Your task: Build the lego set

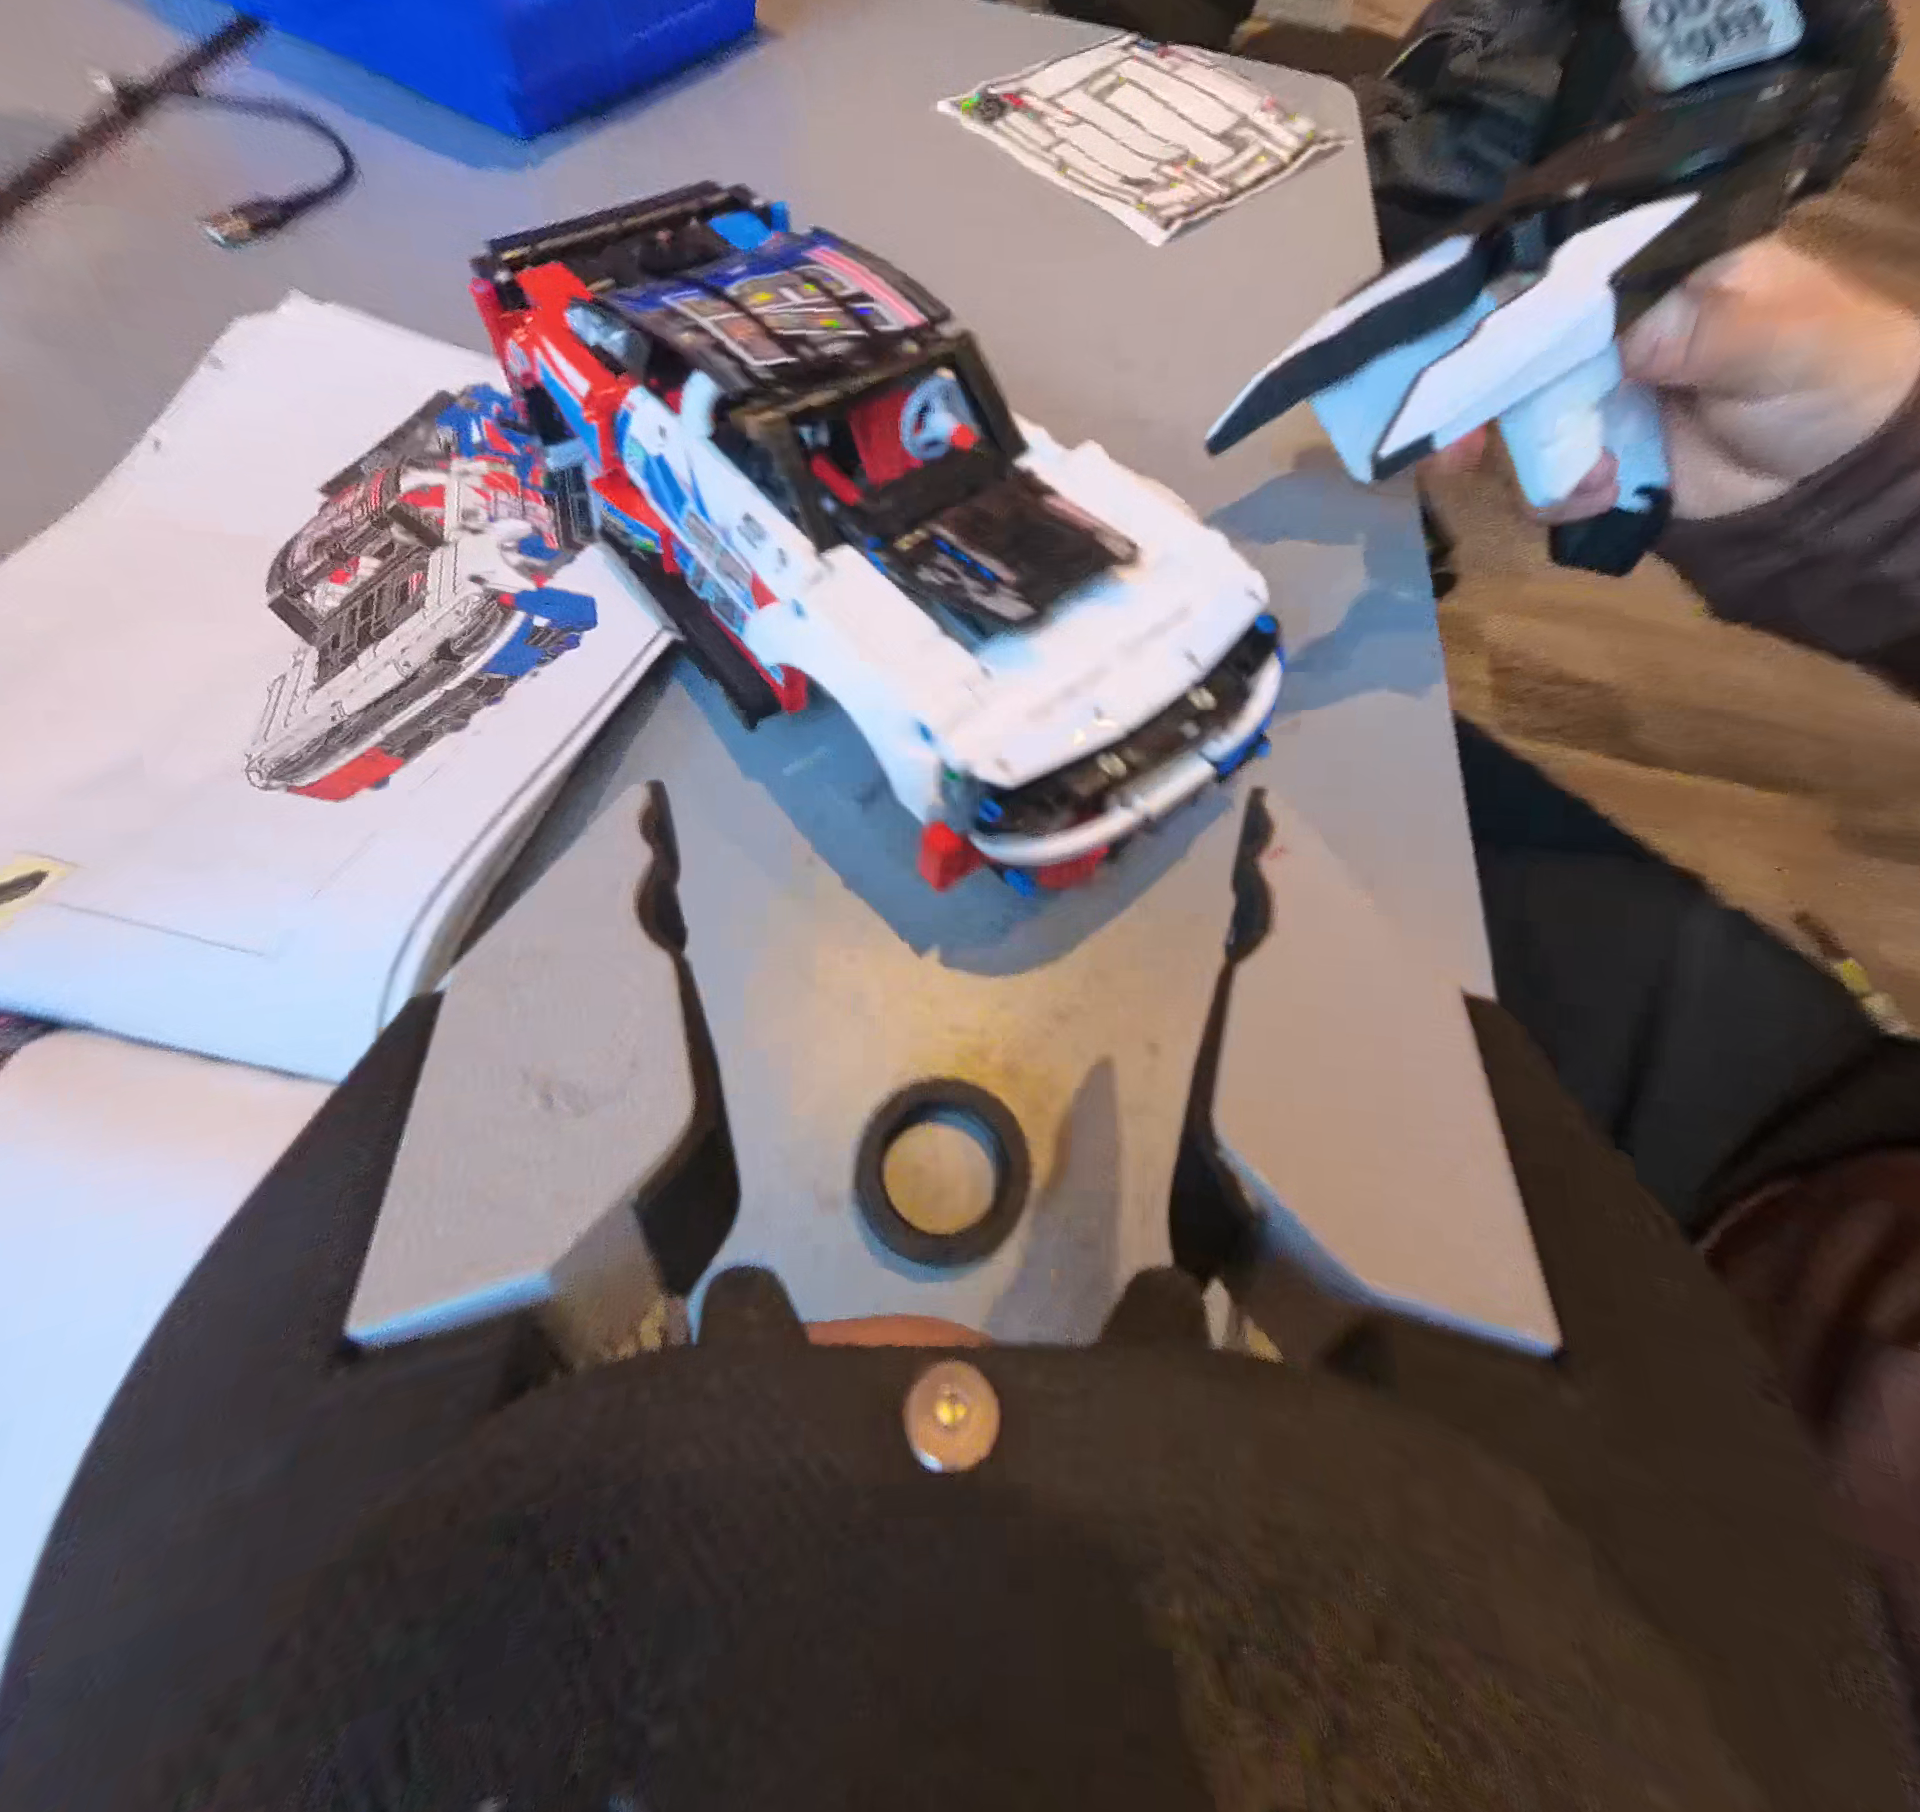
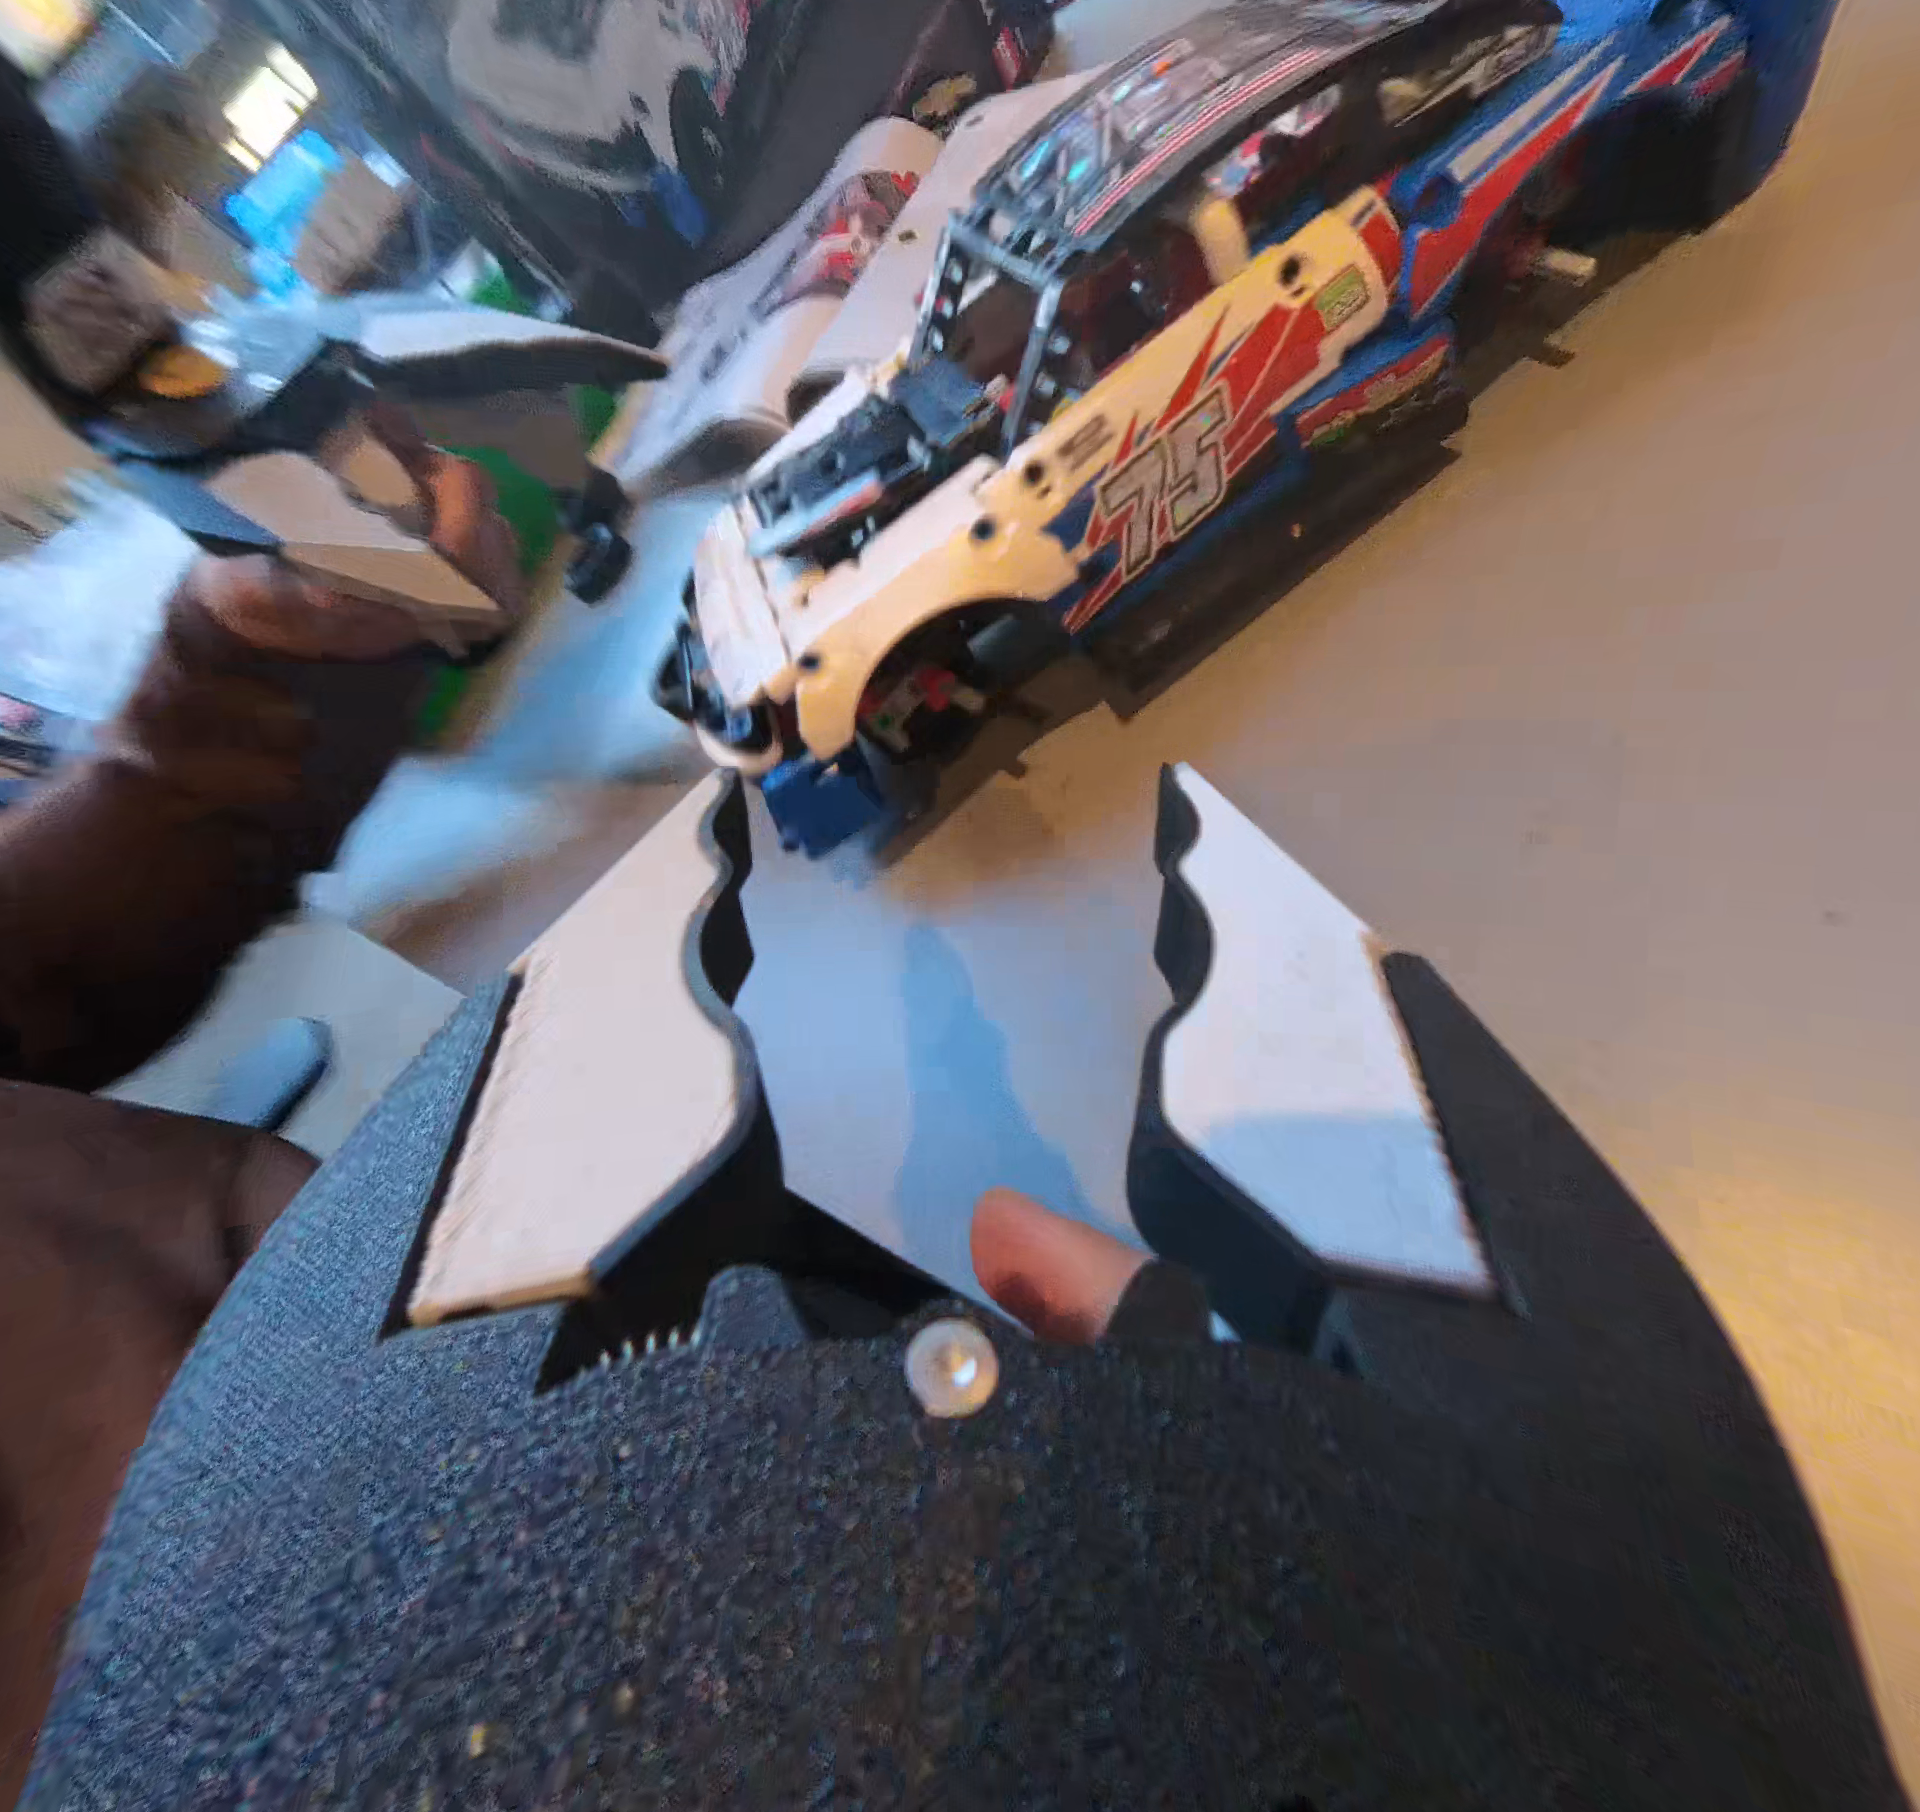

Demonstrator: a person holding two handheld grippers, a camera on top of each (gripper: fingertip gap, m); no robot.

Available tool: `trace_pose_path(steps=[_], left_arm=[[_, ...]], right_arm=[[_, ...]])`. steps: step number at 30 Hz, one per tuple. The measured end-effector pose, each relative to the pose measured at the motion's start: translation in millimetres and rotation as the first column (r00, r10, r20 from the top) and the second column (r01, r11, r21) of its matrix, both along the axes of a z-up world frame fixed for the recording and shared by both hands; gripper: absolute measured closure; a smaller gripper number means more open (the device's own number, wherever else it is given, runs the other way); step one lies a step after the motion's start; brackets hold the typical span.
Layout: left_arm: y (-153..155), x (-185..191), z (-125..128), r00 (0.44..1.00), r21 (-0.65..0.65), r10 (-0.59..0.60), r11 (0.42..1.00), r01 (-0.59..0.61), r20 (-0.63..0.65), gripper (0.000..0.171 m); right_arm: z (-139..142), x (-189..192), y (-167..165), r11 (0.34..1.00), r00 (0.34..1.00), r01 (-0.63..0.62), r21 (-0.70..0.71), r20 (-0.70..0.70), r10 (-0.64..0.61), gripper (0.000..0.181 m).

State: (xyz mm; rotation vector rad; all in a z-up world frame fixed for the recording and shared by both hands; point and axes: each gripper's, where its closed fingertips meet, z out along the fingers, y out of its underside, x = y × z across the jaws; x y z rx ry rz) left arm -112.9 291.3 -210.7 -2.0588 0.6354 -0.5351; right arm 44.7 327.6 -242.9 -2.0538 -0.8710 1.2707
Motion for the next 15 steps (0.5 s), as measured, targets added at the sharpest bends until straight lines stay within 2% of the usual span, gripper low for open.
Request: trace_pose_path(steps=[3,4,6,8,12,15], left_arm=[[23,6,-1,0.985,-0.248,-0.065,0.963,0.105,0.162,0.06],[29,9,-1,0.975,-0.294,-0.08,0.945,0.14,0.205,0.061],[52,3,-7,0.981,-0.306,-0.049,0.946,0.106,0.188,0.068],[66,0,-19,0.986,-0.348,-0.035,0.933,0.09,0.161,0.065],[82,2,-34,0.982,-0.441,-0.024,0.891,0.105,0.185,0.059],[83,9,-44,0.972,-0.529,-0.032,0.834,0.154,0.231,0.055]], right_arm=[[9,-9,25,0.986,0.997,-0.002,-0.167,-0.082,-0.011,0.102],[10,-13,31,0.981,0.995,-0.014,-0.194,-0.099,-0.005,0.102],[5,-21,42,0.973,0.995,-0.017,-0.23,-0.097,-0.006,0.099],[-1,-31,45,0.963,0.995,-0.036,-0.268,-0.101,0.009,0.099],[-17,-39,47,0.941,0.996,-0.033,-0.338,-0.088,0.004,0.091],[-18,-44,50,0.924,0.991,-0.049,-0.38,-0.13,-0.001,0.097]])
